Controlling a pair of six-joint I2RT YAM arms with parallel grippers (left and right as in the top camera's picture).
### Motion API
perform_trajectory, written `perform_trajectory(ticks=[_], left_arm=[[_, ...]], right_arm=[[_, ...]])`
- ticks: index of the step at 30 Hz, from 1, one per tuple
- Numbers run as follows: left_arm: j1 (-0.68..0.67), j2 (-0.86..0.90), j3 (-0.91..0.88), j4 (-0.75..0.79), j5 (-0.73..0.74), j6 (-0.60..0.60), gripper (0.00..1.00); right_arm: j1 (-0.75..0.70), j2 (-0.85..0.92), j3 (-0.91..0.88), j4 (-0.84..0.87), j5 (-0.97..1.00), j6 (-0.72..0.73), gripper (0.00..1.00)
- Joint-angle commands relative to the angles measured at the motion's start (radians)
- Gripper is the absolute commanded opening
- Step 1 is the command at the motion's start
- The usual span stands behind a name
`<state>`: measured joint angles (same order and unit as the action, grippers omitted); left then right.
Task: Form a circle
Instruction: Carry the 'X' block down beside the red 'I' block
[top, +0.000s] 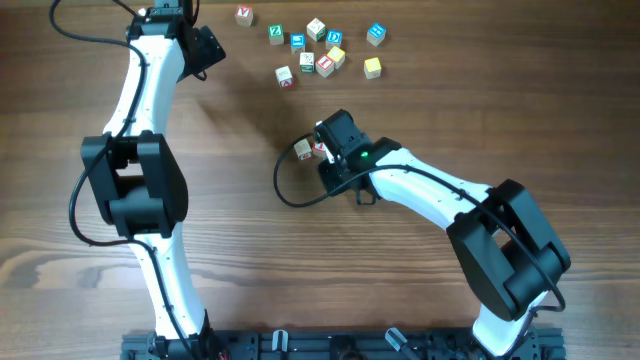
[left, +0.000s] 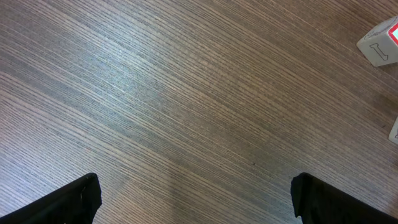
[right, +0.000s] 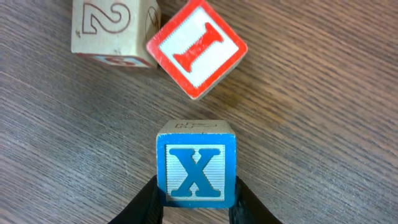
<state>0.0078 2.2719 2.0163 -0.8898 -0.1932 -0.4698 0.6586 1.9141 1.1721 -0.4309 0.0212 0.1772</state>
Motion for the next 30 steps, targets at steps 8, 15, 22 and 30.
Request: perform_trajectory(ticks=[8,15,22,30], left_arm=[[0.005,-0.002,0.017,0.003,-0.002,-0.01,1.0],[0.005,-0.002,0.017,0.002,-0.002,-0.01,1.0],[0.005,-0.002,0.017,0.002,-0.002,-0.01,1.0],[0.005,-0.002,0.017,0.002,-0.002,-0.01,1.0]], right_arm=[[0.001,0.02,-0.006,-0.003,0.018,-0.018,0.41],[0.001,0.02,-0.006,0.001,0.026,-0.019,0.33],[0.001,0.02,-0.006,0.019,0.029,-0.021,0.31],[0.001,0.02,-0.006,0.004,0.028,-0.02,0.32]])
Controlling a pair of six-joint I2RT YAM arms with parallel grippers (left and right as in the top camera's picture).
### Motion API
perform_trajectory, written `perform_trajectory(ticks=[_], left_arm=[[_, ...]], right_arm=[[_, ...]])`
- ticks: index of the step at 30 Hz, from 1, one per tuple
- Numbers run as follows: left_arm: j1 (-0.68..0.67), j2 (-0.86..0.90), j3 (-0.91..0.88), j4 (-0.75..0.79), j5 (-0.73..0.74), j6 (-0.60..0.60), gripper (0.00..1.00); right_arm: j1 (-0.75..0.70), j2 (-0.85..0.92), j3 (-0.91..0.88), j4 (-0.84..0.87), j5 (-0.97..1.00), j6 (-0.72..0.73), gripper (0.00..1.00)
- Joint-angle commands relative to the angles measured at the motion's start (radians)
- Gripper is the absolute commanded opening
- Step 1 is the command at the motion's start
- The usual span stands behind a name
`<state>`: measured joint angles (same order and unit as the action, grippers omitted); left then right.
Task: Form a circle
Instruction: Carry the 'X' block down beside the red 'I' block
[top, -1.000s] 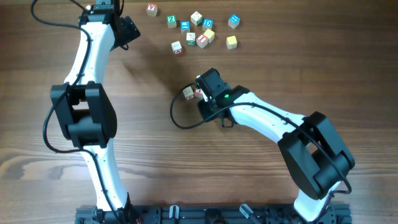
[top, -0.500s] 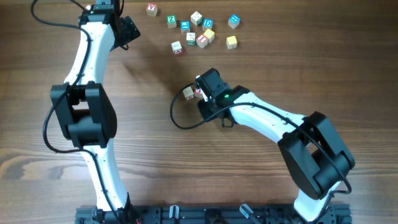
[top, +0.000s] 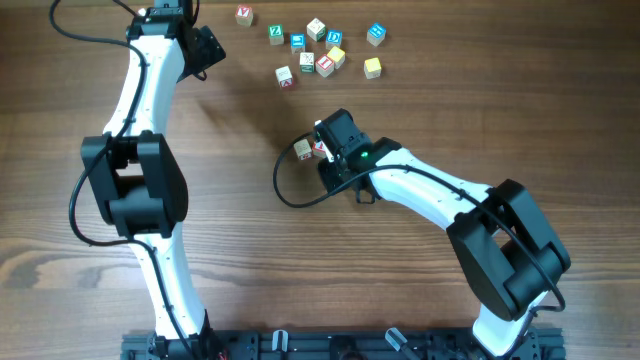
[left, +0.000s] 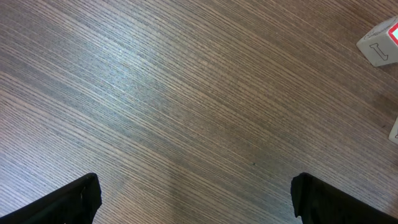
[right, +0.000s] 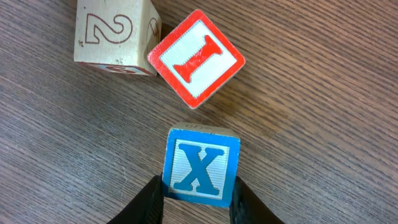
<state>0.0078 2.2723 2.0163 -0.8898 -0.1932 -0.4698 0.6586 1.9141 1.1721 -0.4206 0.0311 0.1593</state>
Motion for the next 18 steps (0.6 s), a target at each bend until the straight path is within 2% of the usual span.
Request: perform_trajectory(ticks=[1,18], left_arm=[[0.005,-0.002,0.017,0.002,-0.002,-0.01,1.0],[0.005,-0.002,0.017,0.003,-0.002,-0.01,1.0]], right_arm=[[0.001,0.02,-0.006,-0.01,0.015,-0.002,0.32],[0.0,0.02,-0.006,0.005,0.015,-0.003,0.36]])
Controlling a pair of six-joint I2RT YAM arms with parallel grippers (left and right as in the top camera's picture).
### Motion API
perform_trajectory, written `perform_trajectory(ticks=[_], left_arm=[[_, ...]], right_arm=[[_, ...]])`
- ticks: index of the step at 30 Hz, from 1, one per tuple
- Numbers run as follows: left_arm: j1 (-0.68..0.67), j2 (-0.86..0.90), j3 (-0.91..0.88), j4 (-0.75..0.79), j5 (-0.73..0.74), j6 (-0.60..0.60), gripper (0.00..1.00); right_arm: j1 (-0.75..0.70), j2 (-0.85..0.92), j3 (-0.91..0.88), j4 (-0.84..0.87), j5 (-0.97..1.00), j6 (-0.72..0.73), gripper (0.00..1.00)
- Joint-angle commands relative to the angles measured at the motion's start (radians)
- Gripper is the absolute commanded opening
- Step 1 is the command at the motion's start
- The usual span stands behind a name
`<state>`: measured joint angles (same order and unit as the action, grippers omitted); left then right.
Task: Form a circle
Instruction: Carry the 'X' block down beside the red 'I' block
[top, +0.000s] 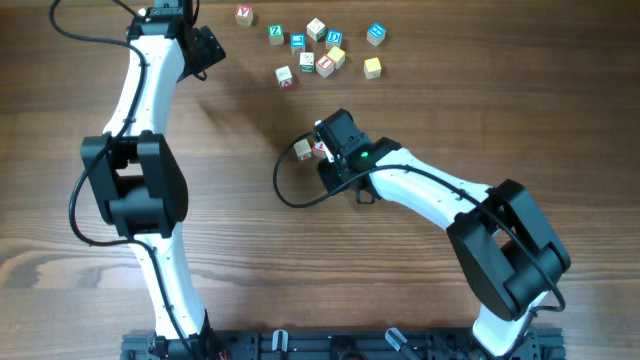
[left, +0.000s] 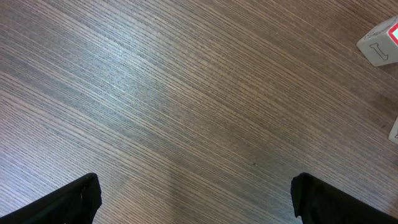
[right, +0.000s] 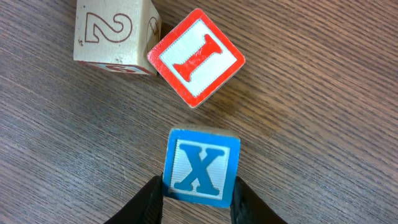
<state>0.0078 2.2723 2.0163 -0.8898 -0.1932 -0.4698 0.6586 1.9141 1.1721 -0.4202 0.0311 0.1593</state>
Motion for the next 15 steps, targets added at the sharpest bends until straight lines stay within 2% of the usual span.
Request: perform_trajectory(ticks=[1,6,9,15], left_arm=[[0.005,-0.002,0.017,0.002,-0.002,-0.01,1.0],[0.005,-0.002,0.017,0.003,-0.002,-0.01,1.0],[0.005,-0.002,0.017,0.003,-0.002,-0.01,1.0],[0.005,-0.002,0.017,0.002,-0.002,-0.01,1.0]], right_arm=[[0.0,0.02,-0.006,0.005,0.015,-0.003,0.35],[0.0,0.02,-0.006,0.005,0.015,-0.003,0.39],[0.0,0.02,-0.006,0.009,0.015,-0.003,0.35],[0.0,0.02,-0.006,0.009,0.015,-0.003,0.35]])
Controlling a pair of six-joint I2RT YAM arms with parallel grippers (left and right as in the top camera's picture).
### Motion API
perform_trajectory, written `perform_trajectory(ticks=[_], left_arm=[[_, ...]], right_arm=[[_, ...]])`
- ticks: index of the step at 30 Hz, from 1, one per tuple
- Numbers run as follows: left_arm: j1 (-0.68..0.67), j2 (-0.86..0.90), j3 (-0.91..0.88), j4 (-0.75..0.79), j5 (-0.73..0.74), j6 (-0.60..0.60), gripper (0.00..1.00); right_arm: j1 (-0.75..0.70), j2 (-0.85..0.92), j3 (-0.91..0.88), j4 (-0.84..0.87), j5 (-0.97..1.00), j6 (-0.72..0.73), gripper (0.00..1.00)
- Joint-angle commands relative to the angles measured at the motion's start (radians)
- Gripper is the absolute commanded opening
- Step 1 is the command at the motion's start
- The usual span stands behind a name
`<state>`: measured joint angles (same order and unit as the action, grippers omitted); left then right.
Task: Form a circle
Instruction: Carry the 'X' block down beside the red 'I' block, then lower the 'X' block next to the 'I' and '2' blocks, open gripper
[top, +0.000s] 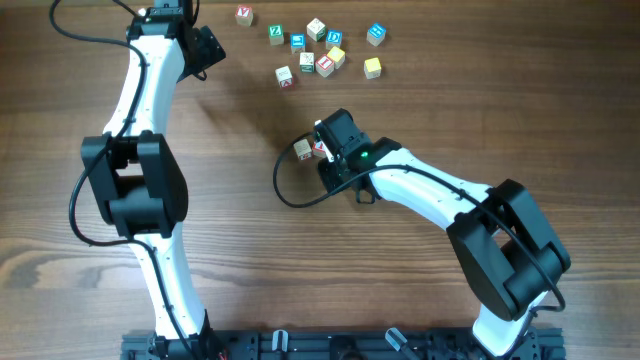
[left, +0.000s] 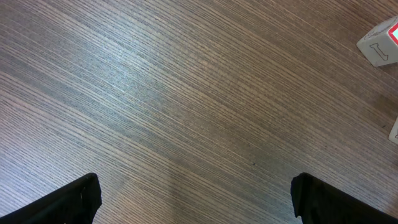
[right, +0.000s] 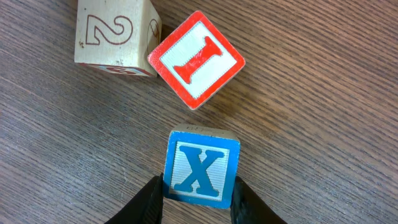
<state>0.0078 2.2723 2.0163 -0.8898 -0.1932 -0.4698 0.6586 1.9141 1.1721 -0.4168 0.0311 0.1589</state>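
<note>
My right gripper (right: 199, 198) is shut on a blue block with a white X face (right: 200, 167), held just below a red-bordered I block (right: 196, 58) and a plain wooden block marked 2 (right: 114, 34). Overhead, those two blocks (top: 308, 149) lie side by side at the table's middle, with the right gripper (top: 333, 160) beside them. My left gripper (left: 196, 199) is open over bare wood at the far left (top: 205, 48). A white block (left: 379, 45) shows at the left wrist view's right edge.
A loose cluster of several coloured letter blocks (top: 320, 55) lies at the far middle of the wooden table (top: 250, 260), with one pink block (top: 244, 15) apart at its left. A black cable loops near the right arm (top: 285, 190).
The blue X block was in my right gripper below the I and 2 blocks, its top edge tilted and a side face showing. A second later it sat slightly lower and squarer to the camera. It has stayed there since; the left arm never moved.
</note>
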Motion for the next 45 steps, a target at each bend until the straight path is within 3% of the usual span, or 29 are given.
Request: perform_trajectory(ticks=[1,14,23,28,33,38,43,45], left_arm=[[0.005,-0.002,0.017,0.002,-0.002,-0.01,1.0],[0.005,-0.002,0.017,0.002,-0.002,-0.01,1.0],[0.005,-0.002,0.017,0.003,-0.002,-0.01,1.0],[0.005,-0.002,0.017,0.002,-0.002,-0.01,1.0],[0.005,-0.002,0.017,0.003,-0.002,-0.01,1.0],[0.005,-0.002,0.017,0.002,-0.002,-0.01,1.0],[0.005,-0.002,0.017,0.002,-0.002,-0.01,1.0],[0.005,-0.002,0.017,0.002,-0.002,-0.01,1.0]], right_arm=[[0.0,0.02,-0.006,0.006,0.015,-0.003,0.35],[0.0,0.02,-0.006,0.009,0.014,-0.006,0.37],[-0.002,0.01,0.046,0.008,0.015,-0.005,0.51],[-0.034,-0.051,0.132,-0.026,0.015,0.002,0.5],[-0.069,-0.069,0.289,-0.217,0.014,0.031,0.4],[-0.118,-0.066,0.318,-0.379,-0.002,0.225,0.04],[-0.16,-0.065,0.259,-0.397,-0.156,0.261,0.04],[-0.16,-0.064,0.18,-0.336,-0.172,0.356,0.04]])
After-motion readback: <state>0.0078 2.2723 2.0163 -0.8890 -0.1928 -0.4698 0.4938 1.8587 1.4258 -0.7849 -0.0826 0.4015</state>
